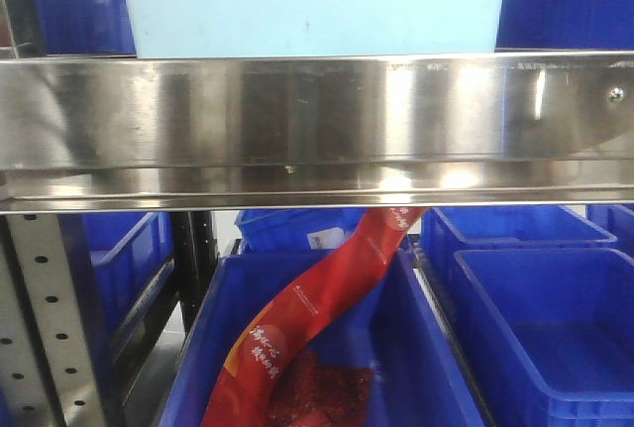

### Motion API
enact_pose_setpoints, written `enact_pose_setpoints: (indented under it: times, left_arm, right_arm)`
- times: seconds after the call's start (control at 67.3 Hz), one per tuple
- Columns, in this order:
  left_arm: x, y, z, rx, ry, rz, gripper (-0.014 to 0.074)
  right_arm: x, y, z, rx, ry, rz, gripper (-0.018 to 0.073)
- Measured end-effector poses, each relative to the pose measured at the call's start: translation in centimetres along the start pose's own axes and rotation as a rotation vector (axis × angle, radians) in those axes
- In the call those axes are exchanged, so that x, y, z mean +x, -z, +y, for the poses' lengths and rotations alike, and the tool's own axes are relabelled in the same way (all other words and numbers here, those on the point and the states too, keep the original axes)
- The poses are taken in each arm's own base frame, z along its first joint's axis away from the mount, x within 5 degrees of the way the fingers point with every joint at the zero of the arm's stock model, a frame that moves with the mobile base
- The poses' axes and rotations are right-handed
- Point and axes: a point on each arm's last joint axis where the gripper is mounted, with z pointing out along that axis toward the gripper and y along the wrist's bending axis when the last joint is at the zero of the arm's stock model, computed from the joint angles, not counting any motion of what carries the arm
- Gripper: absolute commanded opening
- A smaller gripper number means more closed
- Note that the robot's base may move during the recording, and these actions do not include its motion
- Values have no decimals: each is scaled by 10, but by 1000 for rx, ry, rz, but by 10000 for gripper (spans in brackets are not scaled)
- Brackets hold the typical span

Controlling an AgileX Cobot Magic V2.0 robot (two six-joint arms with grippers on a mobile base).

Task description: Move two blue bins to right shelf middle

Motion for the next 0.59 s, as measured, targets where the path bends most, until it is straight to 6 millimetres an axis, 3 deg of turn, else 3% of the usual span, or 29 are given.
enact_pose_setpoints:
  times: [0.193, 0.342, 0.595]
  left_arm:
    - [0, 1, 0, -2, -5, 0, -111]
    - [8, 14, 10, -80, -138, 10, -111]
    - [79, 40, 38, -269, -166, -61, -111]
  right_arm:
    - [0, 0, 0, 0, -2, -1, -167]
    - [0, 0, 0, 0, -2, -1, -167]
    - [0, 0, 0, 0, -2, -1, -167]
